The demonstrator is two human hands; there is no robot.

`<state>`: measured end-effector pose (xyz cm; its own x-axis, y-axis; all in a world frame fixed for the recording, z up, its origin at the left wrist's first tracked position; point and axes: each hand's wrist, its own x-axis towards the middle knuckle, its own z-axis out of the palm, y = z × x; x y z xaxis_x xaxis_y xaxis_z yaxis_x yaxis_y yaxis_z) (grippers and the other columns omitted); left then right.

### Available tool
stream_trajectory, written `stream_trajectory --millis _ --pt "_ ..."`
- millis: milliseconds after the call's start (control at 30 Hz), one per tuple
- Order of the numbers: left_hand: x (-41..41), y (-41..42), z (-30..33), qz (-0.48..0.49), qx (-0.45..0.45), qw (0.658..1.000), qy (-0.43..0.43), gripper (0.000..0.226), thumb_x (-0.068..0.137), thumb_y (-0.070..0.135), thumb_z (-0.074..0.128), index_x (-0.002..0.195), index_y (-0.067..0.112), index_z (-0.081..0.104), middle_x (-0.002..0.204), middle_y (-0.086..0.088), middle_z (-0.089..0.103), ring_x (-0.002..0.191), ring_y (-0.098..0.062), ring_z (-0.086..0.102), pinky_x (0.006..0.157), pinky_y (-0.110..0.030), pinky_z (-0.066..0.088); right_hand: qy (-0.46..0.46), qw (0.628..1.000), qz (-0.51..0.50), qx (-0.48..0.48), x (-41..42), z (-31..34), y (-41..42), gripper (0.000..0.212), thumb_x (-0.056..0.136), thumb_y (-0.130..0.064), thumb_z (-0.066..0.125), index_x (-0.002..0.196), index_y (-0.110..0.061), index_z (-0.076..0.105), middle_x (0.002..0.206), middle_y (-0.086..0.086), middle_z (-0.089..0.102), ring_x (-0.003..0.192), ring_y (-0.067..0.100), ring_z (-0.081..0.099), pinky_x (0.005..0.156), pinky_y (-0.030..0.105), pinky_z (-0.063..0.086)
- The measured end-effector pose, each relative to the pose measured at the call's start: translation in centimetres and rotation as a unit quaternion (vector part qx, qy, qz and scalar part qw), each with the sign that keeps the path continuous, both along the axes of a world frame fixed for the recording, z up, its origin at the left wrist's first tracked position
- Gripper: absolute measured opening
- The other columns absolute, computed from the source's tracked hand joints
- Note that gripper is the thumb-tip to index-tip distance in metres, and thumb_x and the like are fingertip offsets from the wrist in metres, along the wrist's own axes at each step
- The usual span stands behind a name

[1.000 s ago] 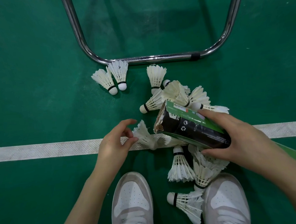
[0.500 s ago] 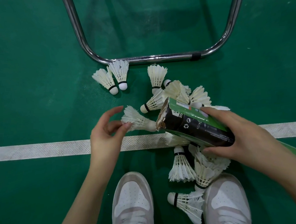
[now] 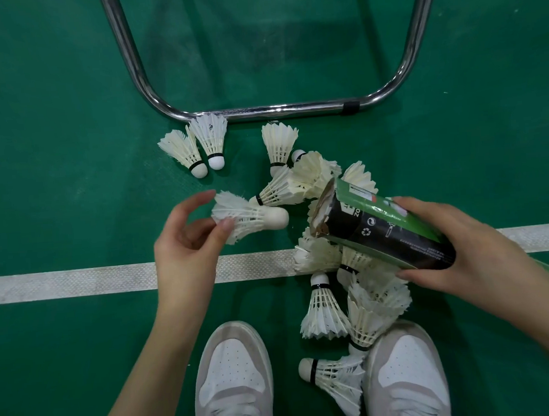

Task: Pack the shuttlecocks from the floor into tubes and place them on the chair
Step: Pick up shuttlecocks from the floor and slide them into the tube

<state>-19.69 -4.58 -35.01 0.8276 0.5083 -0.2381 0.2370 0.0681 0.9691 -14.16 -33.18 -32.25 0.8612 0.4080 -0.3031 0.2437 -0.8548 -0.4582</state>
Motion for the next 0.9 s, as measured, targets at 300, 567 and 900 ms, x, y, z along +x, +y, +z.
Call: stream_trajectory --millis 300,567,900 --pt "0.8 -3.7 1.7 -0.101 -0.013 0.994 -0.033 0.041 0.080 0.004 0.070 0.109 0.032 0.059 0.065 0.004 0.066 0.070 -0.006 0.063 0.072 -0.014 0.050 -0.012 0.998 0.056 -0.030 -0.1 -0.3 1.2 0.086 0.063 -0.046 0.075 0.135 -0.048 0.028 0.126 -0.015 0.050 0.103 0.016 0.054 0.078 0.032 0.043" --pt "0.1 -4.6 1.5 -0.151 -0.038 0.988 -0.022 0.036 0.086 0.007 0.061 0.114 0.028 0.055 0.066 0.006 0.066 0.073 -0.004 0.063 0.073 -0.014 0.048 -0.023 0.997 0.066 -0.046 -0.3 -0.8 1.4 0.087 0.062 -0.044 0.076 0.136 -0.047 0.028 0.127 -0.014 0.050 0.103 0.018 0.055 0.073 0.028 0.036" --pt "-0.1 -5.1 1.7 -0.251 0.016 0.968 0.018 0.064 0.075 0.010 0.077 0.121 0.042 0.046 0.073 0.005 0.068 0.087 -0.011 0.066 0.093 -0.029 0.048 -0.013 0.996 0.069 -0.052 -0.7 -0.5 1.4 0.088 0.062 -0.045 0.077 0.136 -0.047 0.028 0.128 -0.015 0.049 0.106 0.016 0.053 0.076 0.028 0.037"
